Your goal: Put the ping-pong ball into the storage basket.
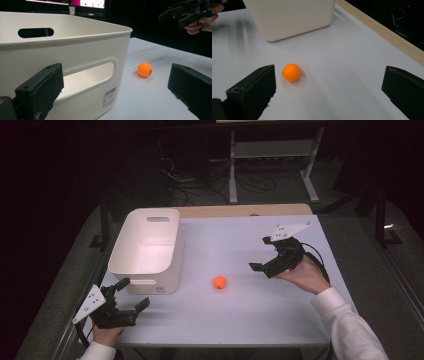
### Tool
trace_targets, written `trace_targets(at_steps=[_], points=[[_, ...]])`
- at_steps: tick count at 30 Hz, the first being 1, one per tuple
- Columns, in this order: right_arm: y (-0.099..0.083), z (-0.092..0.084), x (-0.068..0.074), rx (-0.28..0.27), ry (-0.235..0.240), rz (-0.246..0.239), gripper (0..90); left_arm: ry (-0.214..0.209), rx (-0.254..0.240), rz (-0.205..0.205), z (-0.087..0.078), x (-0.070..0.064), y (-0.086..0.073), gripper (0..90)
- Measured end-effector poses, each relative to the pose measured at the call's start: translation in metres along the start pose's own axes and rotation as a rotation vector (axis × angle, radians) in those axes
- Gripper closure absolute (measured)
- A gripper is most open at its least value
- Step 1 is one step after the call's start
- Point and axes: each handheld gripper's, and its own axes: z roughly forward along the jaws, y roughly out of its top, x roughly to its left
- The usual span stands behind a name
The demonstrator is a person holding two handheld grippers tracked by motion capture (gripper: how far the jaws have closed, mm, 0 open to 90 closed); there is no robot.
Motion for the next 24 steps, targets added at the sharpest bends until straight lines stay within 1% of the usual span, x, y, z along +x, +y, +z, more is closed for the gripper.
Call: trace_targets(at_steps=[10, 12, 13, 14, 15, 18, 24], points=[[0.008, 0.011, 0.003, 0.027, 0.02, -0.01, 0.0, -0.001, -0.002, -0.004, 0.0, 0.0, 0.0, 0.0], [0.01, 0.016, 0.003, 0.047, 0.03, -0.021, 0.0, -0.003, -0.001, -0.008, 0.0, 0.0, 0.0, 0.0], [0.01, 0.016, 0.003, 0.047, 0.03, -0.021, 0.0, -0.003, -0.001, -0.008, 0.0, 0.0, 0.0, 0.0], [0.012, 0.02, 0.002, 0.056, 0.03, -0.044, 0.0, -0.004, 0.001, -0.008, 0.0, 0.0, 0.0, 0.0], [0.013, 0.021, 0.002, 0.06, 0.032, -0.038, 0.0, -0.005, 0.001, -0.006, 0.0, 0.0, 0.0, 0.0], [0.017, 0.025, 0.003, 0.066, 0.04, -0.051, 0.0, -0.005, 0.005, -0.008, 0.0, -0.001, 0.0, 0.0], [0.018, 0.032, 0.004, 0.075, 0.053, -0.053, 0.0, -0.006, 0.002, -0.006, 0.0, 0.0, 0.0, 0.0]])
